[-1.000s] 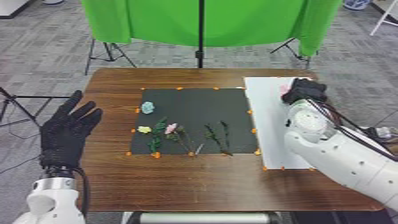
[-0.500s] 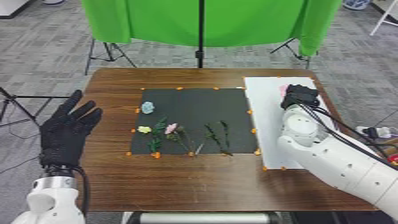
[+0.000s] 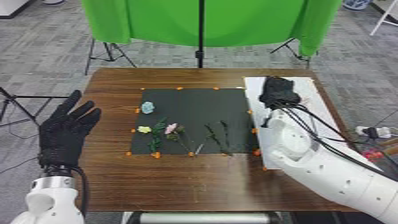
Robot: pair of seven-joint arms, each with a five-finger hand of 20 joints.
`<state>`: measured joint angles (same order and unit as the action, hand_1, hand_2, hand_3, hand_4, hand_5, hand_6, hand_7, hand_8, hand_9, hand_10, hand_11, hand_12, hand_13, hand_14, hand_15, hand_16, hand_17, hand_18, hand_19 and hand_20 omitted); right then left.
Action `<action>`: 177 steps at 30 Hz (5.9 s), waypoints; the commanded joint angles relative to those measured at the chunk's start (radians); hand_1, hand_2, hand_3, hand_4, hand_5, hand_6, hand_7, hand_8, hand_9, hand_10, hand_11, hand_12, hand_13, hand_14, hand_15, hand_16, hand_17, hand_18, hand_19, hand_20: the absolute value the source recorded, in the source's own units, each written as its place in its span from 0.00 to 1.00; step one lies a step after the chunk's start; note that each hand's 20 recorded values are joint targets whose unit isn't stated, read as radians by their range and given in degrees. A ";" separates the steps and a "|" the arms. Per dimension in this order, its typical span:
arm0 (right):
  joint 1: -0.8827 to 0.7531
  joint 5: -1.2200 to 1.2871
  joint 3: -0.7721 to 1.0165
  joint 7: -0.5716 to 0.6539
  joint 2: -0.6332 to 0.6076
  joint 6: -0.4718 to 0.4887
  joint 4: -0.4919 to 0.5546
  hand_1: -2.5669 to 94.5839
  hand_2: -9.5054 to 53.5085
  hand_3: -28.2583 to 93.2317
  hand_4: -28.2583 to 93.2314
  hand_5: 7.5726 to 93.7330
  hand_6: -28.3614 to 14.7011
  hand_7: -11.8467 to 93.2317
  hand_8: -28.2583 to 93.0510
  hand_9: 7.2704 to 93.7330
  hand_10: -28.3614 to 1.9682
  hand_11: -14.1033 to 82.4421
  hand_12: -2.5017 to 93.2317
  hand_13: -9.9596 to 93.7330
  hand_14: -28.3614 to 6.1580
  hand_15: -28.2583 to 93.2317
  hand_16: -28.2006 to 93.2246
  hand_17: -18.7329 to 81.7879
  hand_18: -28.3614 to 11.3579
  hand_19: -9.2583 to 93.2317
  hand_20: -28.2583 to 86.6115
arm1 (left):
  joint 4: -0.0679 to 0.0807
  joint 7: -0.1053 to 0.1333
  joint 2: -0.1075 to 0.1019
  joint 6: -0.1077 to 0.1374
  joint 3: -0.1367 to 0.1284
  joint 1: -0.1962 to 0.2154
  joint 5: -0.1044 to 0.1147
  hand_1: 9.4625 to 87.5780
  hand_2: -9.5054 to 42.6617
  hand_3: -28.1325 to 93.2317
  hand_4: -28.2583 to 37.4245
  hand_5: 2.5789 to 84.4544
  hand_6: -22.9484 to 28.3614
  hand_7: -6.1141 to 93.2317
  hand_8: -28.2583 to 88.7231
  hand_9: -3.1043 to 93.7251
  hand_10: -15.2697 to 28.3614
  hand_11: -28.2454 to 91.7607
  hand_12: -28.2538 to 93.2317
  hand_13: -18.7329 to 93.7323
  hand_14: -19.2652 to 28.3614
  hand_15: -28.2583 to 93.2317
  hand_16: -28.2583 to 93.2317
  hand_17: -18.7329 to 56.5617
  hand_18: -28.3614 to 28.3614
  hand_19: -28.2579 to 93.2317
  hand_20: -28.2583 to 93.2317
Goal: Arrange flowers
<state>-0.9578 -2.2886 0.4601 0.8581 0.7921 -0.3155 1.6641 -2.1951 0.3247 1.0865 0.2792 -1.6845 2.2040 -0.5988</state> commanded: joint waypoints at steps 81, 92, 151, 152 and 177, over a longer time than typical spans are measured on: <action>-0.042 0.080 0.122 0.061 -0.043 0.221 -0.243 0.67 0.00 0.76 0.00 0.90 0.74 0.34 0.24 1.00 0.77 0.26 0.36 0.90 0.82 0.68 0.46 0.56 0.26 1.00 0.66 | 0.049 -0.016 -0.010 0.001 0.074 -0.090 0.005 0.20 0.37 0.87 0.05 0.41 0.59 0.17 0.16 0.39 0.81 0.45 0.32 0.39 0.96 0.68 0.16 0.13 0.96 0.70 0.33; -0.137 0.004 0.241 -0.108 -0.048 0.053 0.055 0.66 0.00 0.79 0.00 0.93 0.73 0.31 0.25 1.00 0.75 0.30 0.34 0.92 0.83 0.68 0.47 0.58 0.23 1.00 0.68 | 0.040 -0.022 0.001 0.000 0.064 -0.065 -0.001 0.20 0.37 0.87 0.05 0.41 0.59 0.18 0.16 0.39 0.81 0.45 0.32 0.39 0.96 0.68 0.16 0.13 0.96 0.70 0.33; 0.040 0.202 0.202 -0.202 0.020 0.200 -0.083 0.38 0.00 0.91 0.00 0.53 0.63 0.26 0.12 0.52 0.39 0.38 0.17 0.51 0.38 0.82 0.29 0.35 0.18 0.91 0.69 | 0.051 -0.083 0.028 -0.022 0.061 -0.095 -0.031 0.20 0.37 0.88 0.05 0.42 0.60 0.18 0.16 0.40 0.81 0.46 0.32 0.39 0.96 0.68 0.16 0.13 0.96 0.70 0.32; 0.060 0.215 0.190 -0.200 0.013 0.197 -0.117 0.37 0.00 0.91 0.00 0.52 0.63 0.26 0.12 0.50 0.40 0.36 0.17 0.50 0.38 0.82 0.28 0.35 0.18 0.91 0.69 | 0.054 -0.083 0.026 -0.019 0.066 -0.101 -0.029 0.20 0.37 0.87 0.05 0.42 0.60 0.18 0.16 0.40 0.81 0.46 0.32 0.39 0.96 0.68 0.16 0.13 0.96 0.70 0.32; 0.102 0.167 0.205 -0.048 0.181 0.609 -0.430 0.39 0.00 0.90 0.00 0.49 0.81 0.28 0.11 0.53 0.48 0.30 0.16 0.58 0.47 0.75 0.29 0.32 0.13 0.89 0.72 | 0.074 -0.079 0.006 -0.040 0.093 -0.142 -0.019 0.20 0.37 0.87 0.05 0.42 0.60 0.18 0.16 0.40 0.81 0.46 0.32 0.39 0.96 0.68 0.16 0.13 0.96 0.70 0.32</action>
<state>-0.8387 -2.0803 0.6844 0.7936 0.9303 0.2642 1.2508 -2.1274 0.2626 1.0810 0.2581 -1.5916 2.0586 -0.6174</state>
